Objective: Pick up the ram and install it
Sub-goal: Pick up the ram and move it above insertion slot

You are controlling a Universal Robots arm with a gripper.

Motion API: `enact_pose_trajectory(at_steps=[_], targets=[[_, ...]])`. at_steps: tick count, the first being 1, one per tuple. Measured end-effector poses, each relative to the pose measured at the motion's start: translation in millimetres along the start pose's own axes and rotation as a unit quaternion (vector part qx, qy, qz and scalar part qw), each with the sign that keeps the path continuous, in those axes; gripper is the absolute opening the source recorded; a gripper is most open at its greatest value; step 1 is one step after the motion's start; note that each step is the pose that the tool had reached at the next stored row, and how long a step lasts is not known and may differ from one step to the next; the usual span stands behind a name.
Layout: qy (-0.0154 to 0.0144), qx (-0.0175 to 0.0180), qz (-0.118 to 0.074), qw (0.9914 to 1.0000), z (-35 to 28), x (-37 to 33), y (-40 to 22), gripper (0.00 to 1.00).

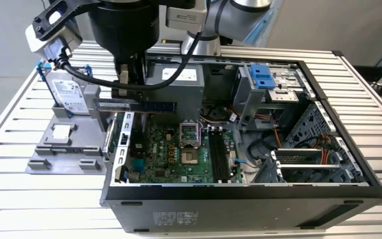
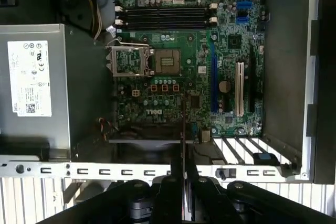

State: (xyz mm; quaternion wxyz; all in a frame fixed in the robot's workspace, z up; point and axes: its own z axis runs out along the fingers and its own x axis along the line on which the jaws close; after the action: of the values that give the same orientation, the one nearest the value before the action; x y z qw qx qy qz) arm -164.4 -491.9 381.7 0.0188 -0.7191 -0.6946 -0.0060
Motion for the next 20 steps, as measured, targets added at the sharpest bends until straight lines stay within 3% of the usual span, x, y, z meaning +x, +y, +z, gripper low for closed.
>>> enact_pose_trajectory(at_steps=[20], targets=[[-0.0002,0.0043,0.0,0.99999,-1.2,2.5,71.4,0.0]])
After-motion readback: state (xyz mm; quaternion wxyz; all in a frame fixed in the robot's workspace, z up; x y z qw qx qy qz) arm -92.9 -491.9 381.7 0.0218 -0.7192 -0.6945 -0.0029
